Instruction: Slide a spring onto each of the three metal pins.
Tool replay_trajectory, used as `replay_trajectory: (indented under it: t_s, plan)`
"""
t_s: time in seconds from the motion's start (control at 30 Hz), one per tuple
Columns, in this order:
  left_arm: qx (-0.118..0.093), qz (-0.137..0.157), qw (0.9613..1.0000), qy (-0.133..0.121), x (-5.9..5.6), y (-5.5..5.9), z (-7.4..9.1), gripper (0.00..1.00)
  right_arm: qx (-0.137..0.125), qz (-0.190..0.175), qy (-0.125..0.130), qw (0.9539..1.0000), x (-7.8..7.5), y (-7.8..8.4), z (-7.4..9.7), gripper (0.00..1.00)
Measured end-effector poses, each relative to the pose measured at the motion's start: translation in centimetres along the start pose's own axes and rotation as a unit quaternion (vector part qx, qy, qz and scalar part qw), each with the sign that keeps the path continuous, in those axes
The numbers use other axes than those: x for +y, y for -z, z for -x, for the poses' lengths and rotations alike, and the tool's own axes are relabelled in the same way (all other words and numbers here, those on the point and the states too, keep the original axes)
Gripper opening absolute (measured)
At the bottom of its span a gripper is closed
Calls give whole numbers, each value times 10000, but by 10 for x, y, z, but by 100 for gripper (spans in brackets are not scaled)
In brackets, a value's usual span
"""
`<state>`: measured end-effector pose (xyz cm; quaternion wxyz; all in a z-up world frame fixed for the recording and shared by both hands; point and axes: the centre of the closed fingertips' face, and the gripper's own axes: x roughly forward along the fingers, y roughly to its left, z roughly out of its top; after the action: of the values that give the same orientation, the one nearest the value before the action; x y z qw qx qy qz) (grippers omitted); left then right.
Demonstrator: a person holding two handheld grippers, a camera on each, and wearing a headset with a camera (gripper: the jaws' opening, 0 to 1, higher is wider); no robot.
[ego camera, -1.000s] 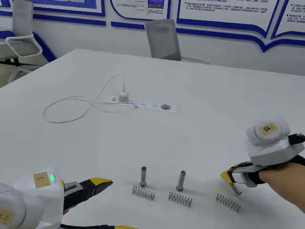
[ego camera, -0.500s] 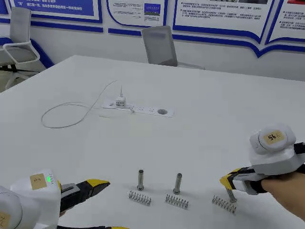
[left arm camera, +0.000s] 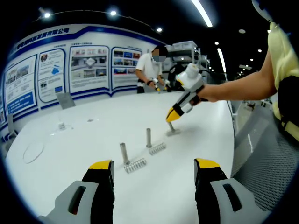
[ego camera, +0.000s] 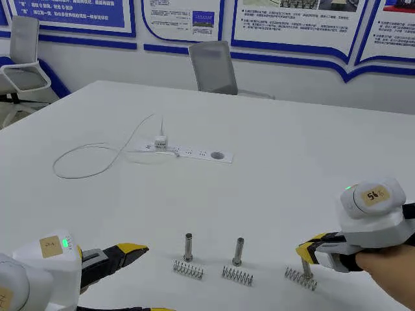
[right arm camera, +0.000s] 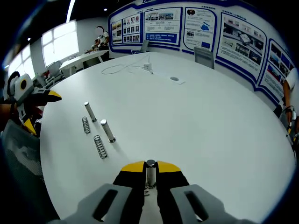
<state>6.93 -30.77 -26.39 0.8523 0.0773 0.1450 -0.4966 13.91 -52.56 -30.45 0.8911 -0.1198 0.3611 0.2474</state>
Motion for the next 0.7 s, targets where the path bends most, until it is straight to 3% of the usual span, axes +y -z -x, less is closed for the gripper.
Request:
replay_trajectory:
  t_s: [0.7]
  plan:
    - [15,-77,9999,73,-4,-3,-2,71,-252,-162,-34,9995,7,6,10,9]
